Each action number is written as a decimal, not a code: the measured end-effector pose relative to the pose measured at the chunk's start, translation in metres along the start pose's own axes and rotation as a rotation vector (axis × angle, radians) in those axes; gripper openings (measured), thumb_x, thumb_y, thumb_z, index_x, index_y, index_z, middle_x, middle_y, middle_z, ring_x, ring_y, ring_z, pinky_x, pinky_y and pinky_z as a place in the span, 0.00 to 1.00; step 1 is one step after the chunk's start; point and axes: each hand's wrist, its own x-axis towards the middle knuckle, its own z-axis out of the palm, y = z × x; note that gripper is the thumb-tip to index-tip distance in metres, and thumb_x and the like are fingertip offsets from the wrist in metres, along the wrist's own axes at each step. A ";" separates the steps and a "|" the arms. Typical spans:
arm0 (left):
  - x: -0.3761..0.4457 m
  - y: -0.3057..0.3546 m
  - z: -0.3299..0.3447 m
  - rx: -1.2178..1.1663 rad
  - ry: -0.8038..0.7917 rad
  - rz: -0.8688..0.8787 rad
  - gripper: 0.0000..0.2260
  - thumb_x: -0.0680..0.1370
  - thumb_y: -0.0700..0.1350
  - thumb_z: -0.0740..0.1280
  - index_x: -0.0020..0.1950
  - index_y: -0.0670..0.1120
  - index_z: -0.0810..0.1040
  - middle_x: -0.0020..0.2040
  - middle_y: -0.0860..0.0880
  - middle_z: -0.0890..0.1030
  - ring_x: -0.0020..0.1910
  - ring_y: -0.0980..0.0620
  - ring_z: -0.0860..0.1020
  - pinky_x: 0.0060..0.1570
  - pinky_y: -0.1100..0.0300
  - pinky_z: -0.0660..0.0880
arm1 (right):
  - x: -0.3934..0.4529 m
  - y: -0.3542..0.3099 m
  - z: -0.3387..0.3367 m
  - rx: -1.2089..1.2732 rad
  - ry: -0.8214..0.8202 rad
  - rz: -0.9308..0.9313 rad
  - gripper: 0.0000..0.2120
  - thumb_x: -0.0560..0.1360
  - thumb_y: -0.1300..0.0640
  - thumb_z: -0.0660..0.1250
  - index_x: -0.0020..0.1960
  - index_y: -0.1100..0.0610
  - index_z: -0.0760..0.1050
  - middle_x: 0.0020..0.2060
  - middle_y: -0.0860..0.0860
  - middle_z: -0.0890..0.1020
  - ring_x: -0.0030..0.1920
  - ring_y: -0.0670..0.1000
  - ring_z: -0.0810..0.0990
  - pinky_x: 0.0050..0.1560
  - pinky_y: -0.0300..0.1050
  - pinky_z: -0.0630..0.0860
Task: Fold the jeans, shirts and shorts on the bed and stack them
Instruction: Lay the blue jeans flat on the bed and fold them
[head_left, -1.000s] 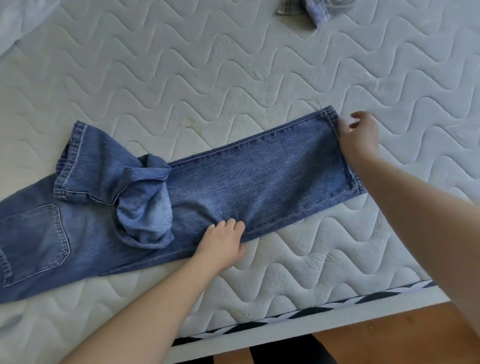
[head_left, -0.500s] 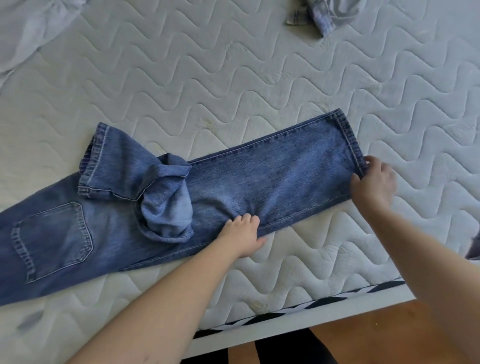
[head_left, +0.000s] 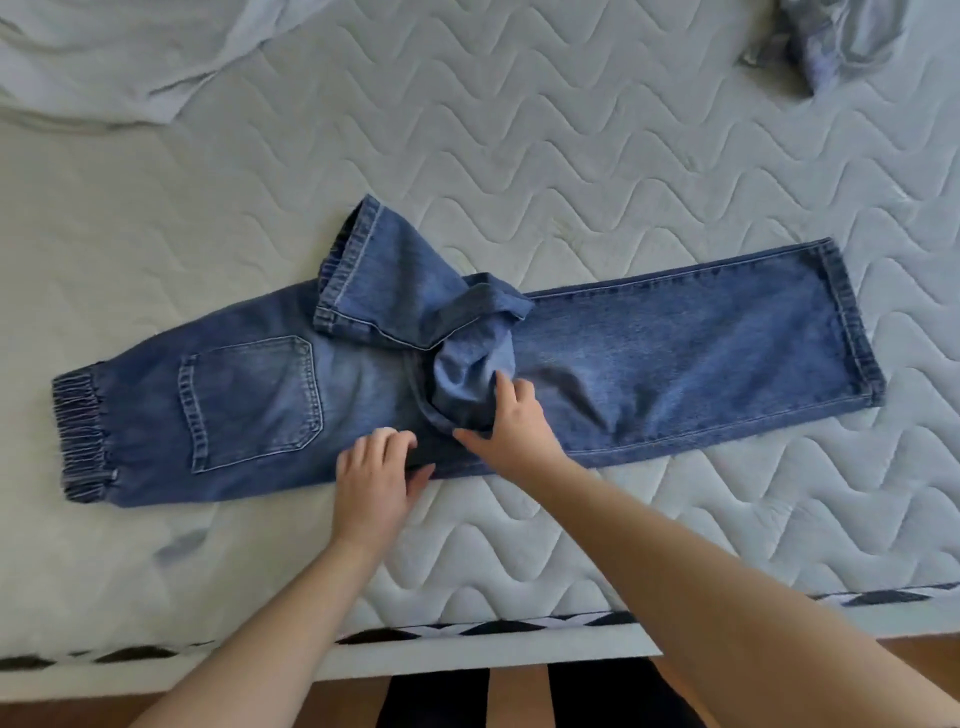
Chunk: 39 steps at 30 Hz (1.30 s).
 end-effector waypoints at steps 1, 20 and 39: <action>-0.004 -0.018 0.001 0.071 -0.037 -0.009 0.15 0.72 0.51 0.70 0.55 0.46 0.79 0.52 0.46 0.78 0.49 0.43 0.77 0.47 0.49 0.71 | 0.001 -0.006 0.011 -0.105 0.022 0.016 0.44 0.73 0.43 0.72 0.77 0.59 0.52 0.68 0.58 0.63 0.66 0.59 0.67 0.62 0.54 0.72; -0.009 -0.129 -0.011 0.156 0.058 0.204 0.14 0.69 0.33 0.63 0.52 0.40 0.79 0.41 0.42 0.77 0.37 0.39 0.77 0.34 0.48 0.76 | 0.017 0.001 -0.015 1.089 0.167 0.500 0.07 0.80 0.53 0.61 0.55 0.52 0.75 0.47 0.49 0.81 0.46 0.49 0.82 0.55 0.46 0.80; 0.094 -0.020 -0.034 -1.352 -0.142 -0.806 0.26 0.80 0.65 0.54 0.66 0.47 0.72 0.58 0.48 0.78 0.54 0.51 0.79 0.55 0.56 0.76 | 0.017 0.010 -0.049 0.373 0.086 0.113 0.32 0.75 0.47 0.71 0.74 0.47 0.60 0.58 0.40 0.70 0.56 0.44 0.73 0.48 0.37 0.71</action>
